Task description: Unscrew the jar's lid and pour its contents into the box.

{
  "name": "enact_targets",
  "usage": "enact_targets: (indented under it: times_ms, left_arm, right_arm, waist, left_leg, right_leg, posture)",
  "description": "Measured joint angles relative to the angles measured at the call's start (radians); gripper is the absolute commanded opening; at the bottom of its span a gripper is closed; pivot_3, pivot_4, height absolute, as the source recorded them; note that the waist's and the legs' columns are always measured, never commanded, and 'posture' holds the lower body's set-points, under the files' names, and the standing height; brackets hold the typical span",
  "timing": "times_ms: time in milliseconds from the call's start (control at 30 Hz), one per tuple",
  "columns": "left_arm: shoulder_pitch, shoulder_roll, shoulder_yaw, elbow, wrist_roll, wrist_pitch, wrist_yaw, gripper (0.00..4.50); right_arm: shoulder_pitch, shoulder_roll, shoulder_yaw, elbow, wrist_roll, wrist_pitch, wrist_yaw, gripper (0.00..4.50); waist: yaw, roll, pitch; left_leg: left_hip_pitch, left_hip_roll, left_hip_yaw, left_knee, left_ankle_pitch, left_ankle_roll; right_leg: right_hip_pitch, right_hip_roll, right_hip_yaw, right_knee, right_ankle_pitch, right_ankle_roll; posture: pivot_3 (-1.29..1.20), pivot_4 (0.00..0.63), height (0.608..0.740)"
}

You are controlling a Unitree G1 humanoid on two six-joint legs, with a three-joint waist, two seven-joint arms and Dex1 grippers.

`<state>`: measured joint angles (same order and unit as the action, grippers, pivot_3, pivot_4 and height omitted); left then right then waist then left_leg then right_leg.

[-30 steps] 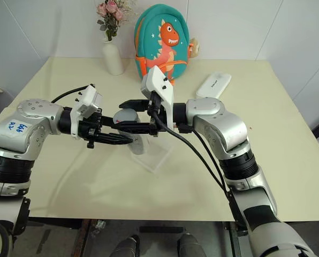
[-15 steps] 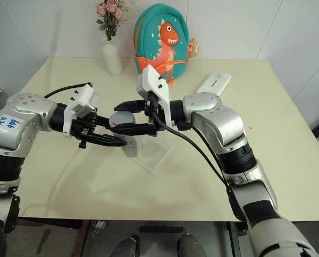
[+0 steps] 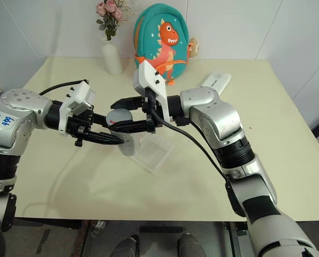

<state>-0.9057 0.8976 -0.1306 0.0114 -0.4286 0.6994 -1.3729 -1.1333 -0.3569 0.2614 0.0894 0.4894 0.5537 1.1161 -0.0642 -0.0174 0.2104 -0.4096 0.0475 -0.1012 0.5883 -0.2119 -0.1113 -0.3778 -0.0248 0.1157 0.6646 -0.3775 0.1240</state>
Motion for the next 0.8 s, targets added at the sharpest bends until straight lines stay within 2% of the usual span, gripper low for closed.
enact_targets:
  times_ms: [800]
  left_arm:
    - [0.014,-0.034,0.018,0.006,-0.003,0.001,0.000,1.89]
  right_arm:
    - [0.071,0.006,-0.019,-0.074,0.022,-0.004,-0.072,2.56]
  waist:
    - [-0.001,0.000,0.000]
  left_leg:
    - [0.000,0.000,0.000,0.000,0.000,0.000]
  right_leg:
    - [0.000,0.000,0.000,0.000,0.000,0.000]
  posture:
    - [0.00,0.150,0.740]
